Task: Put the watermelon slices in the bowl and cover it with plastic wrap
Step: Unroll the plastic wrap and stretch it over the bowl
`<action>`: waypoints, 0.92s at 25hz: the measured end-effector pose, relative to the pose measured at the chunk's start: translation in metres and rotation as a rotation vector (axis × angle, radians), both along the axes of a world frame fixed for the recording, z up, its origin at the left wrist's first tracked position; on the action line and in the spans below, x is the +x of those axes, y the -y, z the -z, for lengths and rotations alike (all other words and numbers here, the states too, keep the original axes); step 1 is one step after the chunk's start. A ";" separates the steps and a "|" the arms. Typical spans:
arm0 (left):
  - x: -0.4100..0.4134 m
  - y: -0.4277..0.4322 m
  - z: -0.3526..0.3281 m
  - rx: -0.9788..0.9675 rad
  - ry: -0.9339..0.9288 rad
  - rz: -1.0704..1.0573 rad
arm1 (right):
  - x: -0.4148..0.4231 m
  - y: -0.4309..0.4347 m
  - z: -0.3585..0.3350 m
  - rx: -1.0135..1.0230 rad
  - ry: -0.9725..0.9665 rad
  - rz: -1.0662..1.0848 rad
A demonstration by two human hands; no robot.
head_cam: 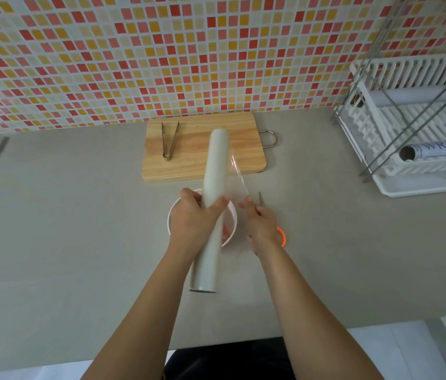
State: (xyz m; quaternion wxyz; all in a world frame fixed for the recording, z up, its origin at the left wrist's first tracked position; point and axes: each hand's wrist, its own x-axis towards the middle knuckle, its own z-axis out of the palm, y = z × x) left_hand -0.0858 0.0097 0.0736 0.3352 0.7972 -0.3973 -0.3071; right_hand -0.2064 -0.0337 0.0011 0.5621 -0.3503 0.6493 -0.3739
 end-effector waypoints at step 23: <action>0.044 -0.022 0.003 0.036 -0.260 -0.101 | 0.020 0.007 0.010 0.228 0.099 0.025</action>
